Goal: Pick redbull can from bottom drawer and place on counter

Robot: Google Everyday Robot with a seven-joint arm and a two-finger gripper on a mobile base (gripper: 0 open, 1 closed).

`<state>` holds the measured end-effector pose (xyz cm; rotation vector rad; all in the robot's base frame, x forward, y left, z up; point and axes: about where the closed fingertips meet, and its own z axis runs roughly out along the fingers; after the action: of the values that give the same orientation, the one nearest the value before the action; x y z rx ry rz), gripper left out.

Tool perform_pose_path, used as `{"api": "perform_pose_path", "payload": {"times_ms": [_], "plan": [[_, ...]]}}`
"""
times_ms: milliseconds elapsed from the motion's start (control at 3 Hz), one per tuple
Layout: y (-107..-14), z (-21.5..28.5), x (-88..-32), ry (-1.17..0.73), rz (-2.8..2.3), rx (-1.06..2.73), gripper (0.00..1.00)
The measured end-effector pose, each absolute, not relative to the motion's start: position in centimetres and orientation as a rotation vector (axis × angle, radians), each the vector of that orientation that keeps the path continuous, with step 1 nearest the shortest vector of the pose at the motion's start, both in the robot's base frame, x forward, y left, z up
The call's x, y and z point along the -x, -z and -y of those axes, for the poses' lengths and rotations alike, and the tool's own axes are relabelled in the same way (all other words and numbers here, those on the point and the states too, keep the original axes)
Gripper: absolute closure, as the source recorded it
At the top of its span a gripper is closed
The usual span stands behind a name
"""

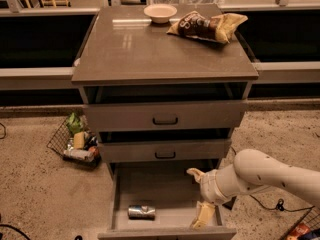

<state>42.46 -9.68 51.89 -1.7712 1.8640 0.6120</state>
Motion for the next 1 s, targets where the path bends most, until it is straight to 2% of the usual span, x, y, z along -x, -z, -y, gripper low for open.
{"api": "perform_pose_path", "payload": {"times_ms": [1000], "plan": [[-36.4, 6.9, -49.3, -0.615, -1.711, 1.811, 0.0]]}}
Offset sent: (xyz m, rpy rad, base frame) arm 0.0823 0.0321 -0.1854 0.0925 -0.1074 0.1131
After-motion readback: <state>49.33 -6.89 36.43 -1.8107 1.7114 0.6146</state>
